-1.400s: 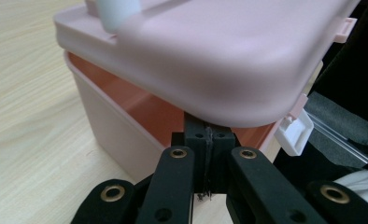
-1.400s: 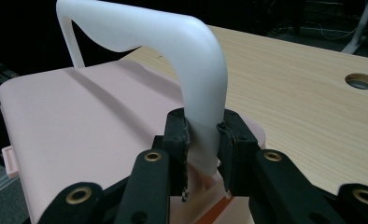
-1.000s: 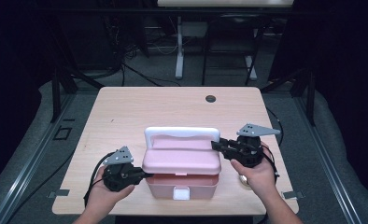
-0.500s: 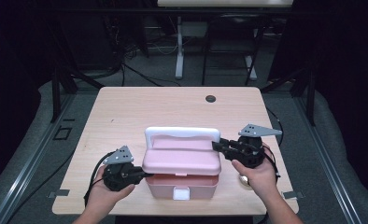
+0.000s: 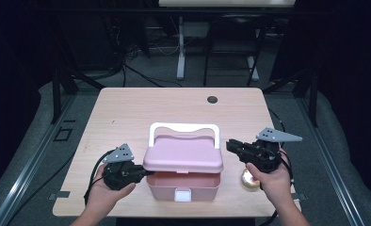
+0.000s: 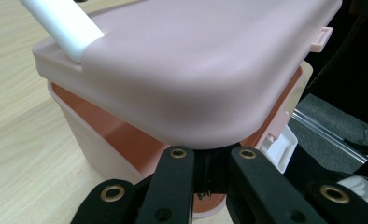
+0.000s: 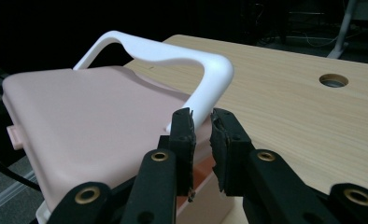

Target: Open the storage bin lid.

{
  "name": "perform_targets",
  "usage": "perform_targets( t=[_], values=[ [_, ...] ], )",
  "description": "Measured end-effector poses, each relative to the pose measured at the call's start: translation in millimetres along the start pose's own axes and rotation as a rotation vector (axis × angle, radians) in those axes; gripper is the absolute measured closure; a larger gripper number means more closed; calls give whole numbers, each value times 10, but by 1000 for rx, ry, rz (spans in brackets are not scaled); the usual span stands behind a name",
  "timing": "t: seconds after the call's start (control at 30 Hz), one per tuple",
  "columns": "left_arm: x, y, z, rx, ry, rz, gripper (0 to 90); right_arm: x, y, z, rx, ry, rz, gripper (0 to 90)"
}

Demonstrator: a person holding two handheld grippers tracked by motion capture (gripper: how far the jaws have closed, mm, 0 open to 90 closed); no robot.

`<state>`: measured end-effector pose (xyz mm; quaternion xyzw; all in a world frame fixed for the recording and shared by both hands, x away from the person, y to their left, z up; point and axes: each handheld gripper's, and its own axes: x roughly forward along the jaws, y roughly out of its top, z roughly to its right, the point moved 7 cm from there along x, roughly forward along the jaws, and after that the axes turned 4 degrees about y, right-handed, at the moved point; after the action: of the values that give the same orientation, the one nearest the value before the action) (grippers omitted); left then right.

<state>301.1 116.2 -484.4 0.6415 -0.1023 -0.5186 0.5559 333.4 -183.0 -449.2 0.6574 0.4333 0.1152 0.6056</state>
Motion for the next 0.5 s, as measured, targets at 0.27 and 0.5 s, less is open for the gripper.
perform_targets(
  t=[0.27,0.5],
  values=[
    [-49,110,-5,2,2,9,898,-69,-96,-17,-13,-19,-8,820],
    [-74,215,-11,4,8,20,898,-60,-227,-62,-23,-23,-24,861]
  ],
)
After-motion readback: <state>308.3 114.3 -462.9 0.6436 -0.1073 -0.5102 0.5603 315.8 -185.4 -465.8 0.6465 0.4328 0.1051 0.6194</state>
